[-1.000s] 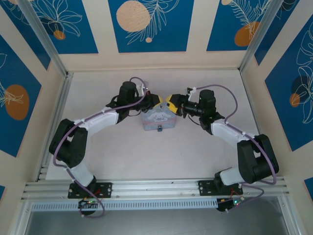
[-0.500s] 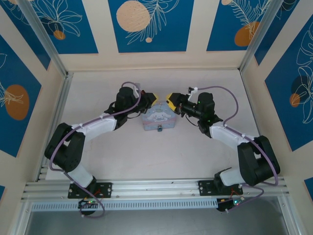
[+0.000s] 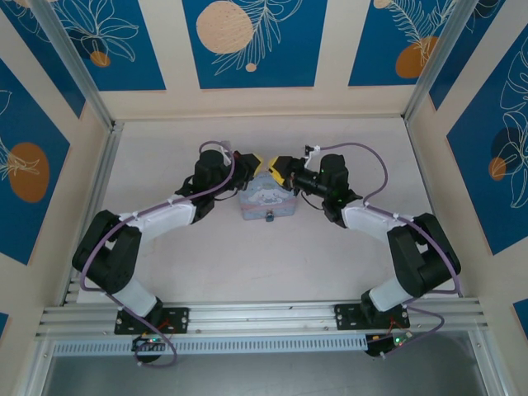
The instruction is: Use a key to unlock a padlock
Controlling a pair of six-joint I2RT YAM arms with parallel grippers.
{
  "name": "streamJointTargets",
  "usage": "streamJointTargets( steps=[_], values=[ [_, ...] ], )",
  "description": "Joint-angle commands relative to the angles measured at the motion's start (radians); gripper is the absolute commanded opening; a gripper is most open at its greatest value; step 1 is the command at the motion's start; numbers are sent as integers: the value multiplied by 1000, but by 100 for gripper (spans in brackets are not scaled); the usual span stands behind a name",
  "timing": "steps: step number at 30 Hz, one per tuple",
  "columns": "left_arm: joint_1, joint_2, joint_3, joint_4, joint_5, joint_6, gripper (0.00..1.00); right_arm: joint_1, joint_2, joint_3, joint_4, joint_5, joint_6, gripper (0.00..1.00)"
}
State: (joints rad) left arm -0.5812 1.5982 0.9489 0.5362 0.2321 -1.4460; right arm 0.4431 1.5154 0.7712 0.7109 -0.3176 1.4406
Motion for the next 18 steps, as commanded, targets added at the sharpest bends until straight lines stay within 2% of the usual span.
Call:
streamJointTargets(
  steps=[1,12,18],
  values=[
    [-14,-27,-12,43,-23,-15,0,11,17,31,36,8,3,33],
    [-16,-30,-13,44,-32,-14,0,14,42,43,47,-6,8,32],
    [-17,-37,-14,31,-37,-7,0,-1,-2,11,25,-10,3,31]
  ],
)
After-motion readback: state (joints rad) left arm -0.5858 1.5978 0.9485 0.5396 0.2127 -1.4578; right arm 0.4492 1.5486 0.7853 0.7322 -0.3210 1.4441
